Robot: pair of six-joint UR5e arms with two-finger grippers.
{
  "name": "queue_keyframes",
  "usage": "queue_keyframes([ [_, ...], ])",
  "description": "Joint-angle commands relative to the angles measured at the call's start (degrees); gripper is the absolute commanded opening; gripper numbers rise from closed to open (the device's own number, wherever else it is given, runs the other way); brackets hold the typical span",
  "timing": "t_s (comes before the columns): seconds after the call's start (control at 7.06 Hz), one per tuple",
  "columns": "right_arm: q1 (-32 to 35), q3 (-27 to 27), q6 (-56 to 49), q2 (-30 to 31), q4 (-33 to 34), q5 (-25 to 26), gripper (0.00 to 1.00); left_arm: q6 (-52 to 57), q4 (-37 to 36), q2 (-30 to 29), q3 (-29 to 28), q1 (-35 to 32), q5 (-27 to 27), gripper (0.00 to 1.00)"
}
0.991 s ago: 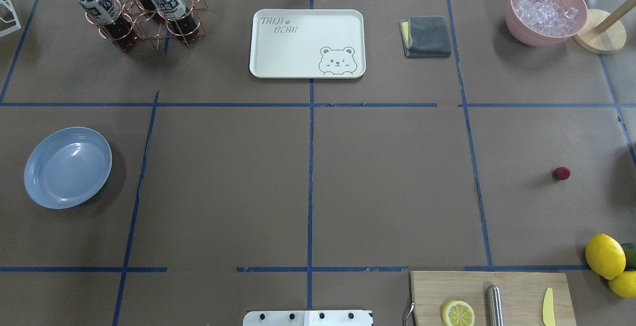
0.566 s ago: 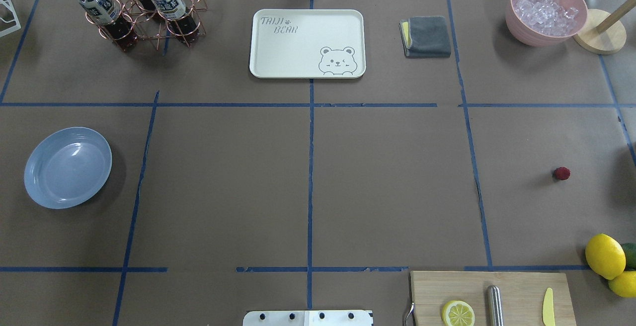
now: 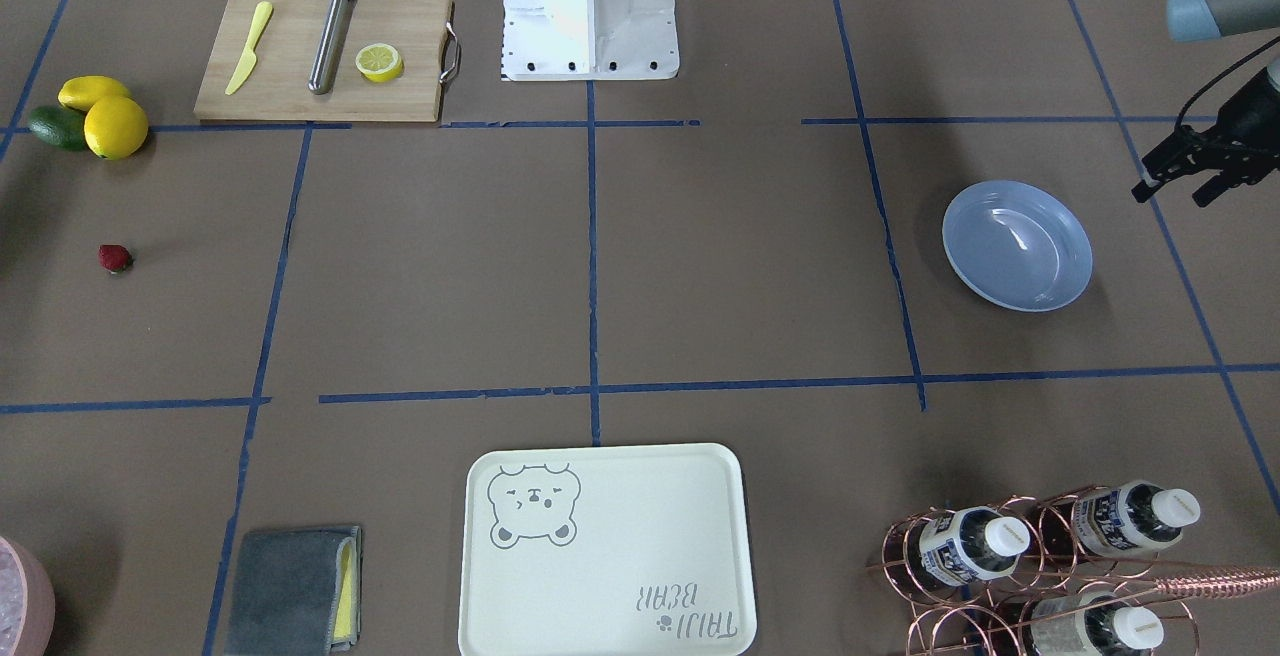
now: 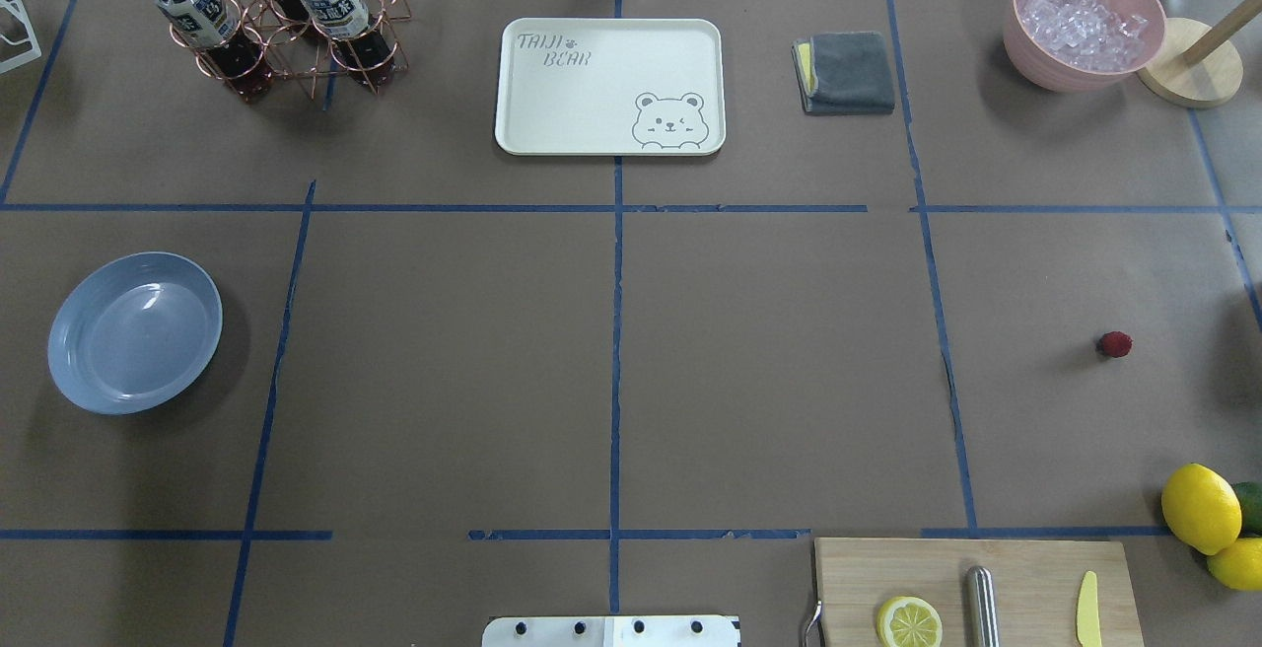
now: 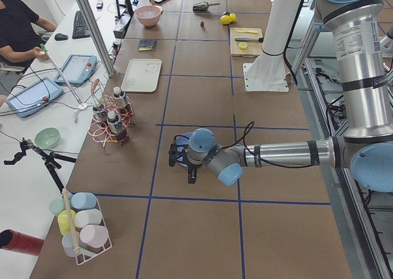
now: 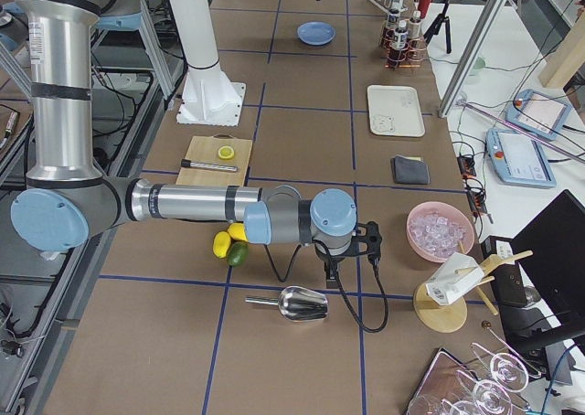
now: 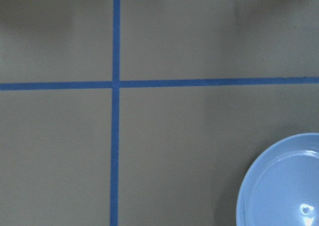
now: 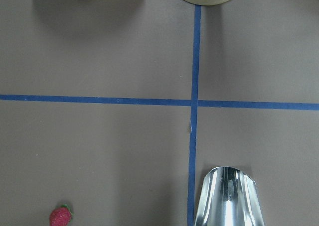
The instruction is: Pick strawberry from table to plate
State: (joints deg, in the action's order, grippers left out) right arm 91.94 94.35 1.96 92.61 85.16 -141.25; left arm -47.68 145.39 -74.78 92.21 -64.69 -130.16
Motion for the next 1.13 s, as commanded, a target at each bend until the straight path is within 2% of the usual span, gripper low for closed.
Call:
queue_keyframes([
  [0.0,0.0,0.3,0.1,0.0,0.1,-1.5,1.00,-12.8,9.6,-0.1,-3.4,10.1,8.1,0.98],
  [0.42,0.0,0.6,0.0,0.0,0.0,-1.6,1.00,-13.4,9.2,-4.3,-6.2,11.0,8.7,0.81],
  [0.57,0.0,0.7,0.0,0.0,0.0,-1.6,1.00,-13.4,9.2,-6.1,-8.3,11.0,8.8,0.74],
  [0.71,0.0,1.4,0.0,0.0,0.1,-1.6,1.00,-13.4,9.2,-6.3,-8.4,11.1,8.7,0.62],
  [0.85,0.1,1.5,0.1,0.0,0.1,-1.6,1.00,-13.4,9.3,-6.2,-8.3,11.0,8.7,0.22],
  [0.99,0.2,1.6,0.0,-0.1,0.0,-1.6,1.00,-13.1,9.3,-5.6,-8.0,11.0,8.6,0.00],
])
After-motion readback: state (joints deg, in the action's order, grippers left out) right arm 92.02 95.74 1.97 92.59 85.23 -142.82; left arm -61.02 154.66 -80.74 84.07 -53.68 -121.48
